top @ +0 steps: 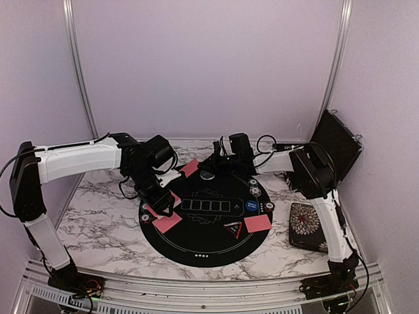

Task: Distribute texas hold em gaming equipment
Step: Distribute the poker card in the big blind area.

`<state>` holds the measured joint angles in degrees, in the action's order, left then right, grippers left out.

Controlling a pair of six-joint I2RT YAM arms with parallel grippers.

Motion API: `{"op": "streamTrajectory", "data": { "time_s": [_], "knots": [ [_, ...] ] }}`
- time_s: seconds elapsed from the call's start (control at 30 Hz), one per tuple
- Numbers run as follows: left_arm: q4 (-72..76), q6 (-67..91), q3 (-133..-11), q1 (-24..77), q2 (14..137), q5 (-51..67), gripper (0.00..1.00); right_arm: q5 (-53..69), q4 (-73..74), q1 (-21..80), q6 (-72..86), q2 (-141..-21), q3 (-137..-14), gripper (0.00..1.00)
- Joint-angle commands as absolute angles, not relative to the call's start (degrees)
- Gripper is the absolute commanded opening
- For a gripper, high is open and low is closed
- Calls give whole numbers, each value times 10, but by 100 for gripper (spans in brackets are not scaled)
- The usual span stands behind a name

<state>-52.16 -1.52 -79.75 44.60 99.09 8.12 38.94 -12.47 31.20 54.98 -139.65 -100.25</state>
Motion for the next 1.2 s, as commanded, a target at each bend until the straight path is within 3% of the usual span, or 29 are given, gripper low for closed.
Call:
{"op": "streamTrajectory", "data": {
  "time_s": [0.0,0.27,0.8,1.17],
  "knots": [
    [-527,-20,-796,443,982,91,55,364,-87,308,545,-1426,-1053,0],
    [-527,-20,-796,442,983,93,55,340,-43,308,536,-1445,-1093,1],
    [-525,-22,-795,443,986,96,55,306,11,310,497,-1427,-1114,34],
    [-525,-22,-795,442,987,97,55,295,59,327,476,-1459,-1187,36]
  ]
}}
